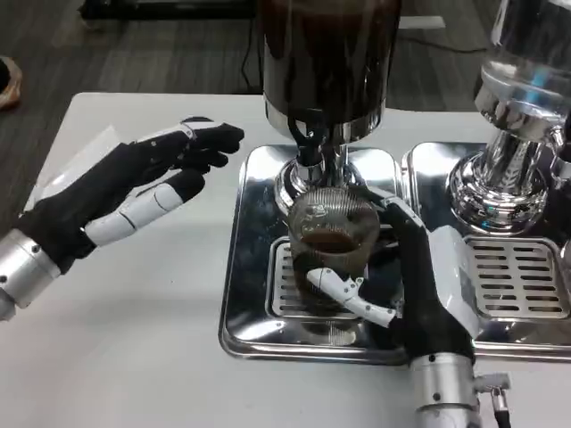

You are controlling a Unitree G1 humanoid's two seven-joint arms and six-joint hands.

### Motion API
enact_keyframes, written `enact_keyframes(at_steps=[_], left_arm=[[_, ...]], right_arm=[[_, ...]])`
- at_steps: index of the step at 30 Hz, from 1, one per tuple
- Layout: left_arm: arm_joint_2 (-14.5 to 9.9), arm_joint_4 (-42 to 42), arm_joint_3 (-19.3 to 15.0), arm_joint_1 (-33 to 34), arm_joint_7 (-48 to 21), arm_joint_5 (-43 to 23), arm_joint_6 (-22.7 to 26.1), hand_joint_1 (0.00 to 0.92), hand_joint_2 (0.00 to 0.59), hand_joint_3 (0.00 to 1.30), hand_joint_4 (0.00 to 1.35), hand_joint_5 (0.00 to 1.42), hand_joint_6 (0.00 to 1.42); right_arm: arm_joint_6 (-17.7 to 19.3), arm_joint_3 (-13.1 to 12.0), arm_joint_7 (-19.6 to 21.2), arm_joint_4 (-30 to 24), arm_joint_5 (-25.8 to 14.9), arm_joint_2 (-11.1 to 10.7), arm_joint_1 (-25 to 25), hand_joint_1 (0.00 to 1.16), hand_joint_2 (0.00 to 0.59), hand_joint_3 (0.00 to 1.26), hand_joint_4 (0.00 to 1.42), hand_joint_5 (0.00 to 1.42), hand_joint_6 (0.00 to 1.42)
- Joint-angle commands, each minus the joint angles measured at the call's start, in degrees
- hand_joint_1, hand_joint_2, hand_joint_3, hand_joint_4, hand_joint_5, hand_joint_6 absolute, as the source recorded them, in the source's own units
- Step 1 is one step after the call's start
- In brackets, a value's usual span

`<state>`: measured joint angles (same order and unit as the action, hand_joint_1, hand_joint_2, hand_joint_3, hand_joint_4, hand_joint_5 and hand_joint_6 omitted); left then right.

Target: Grasp the cup under the faucet to collect the drink, then remove the cup.

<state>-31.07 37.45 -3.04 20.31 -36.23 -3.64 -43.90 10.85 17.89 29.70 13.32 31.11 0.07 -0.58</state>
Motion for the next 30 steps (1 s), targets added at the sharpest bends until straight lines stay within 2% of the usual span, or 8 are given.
enact_keyframes(at_steps=[1,15,23,30], left_arm=[[0.2,1.4,1.7,-1.1,-0.6,1.4,-1.7,0.000,0.109,0.25,0.23,0.26,0.28],[0.0,3.8,3.9,-1.2,0.1,4.1,-3.9,0.000,0.115,0.25,0.21,0.22,0.25],[-0.3,3.6,5.1,-1.8,0.6,6.0,-5.0,0.000,0.121,0.22,0.18,0.19,0.21],[-0.3,3.5,5.3,-1.9,1.0,7.1,-5.7,0.000,0.122,0.22,0.17,0.18,0.21]], right_arm=[[2.3,-1.3,2.0,-3.4,0.4,-0.5,-1.1,0.73,0.206,0.46,0.54,0.67,0.69],[2.2,-3.3,3.1,-4.6,0.8,-0.9,-2.6,0.73,0.212,0.48,0.55,0.69,0.71],[1.9,-4.4,2.4,-8.4,1.4,-1.4,-5.0,0.73,0.212,0.49,0.56,0.70,0.72],[1.5,-4.4,1.1,-12.6,1.4,-1.6,-7.7,0.72,0.221,0.50,0.57,0.72,0.74]])
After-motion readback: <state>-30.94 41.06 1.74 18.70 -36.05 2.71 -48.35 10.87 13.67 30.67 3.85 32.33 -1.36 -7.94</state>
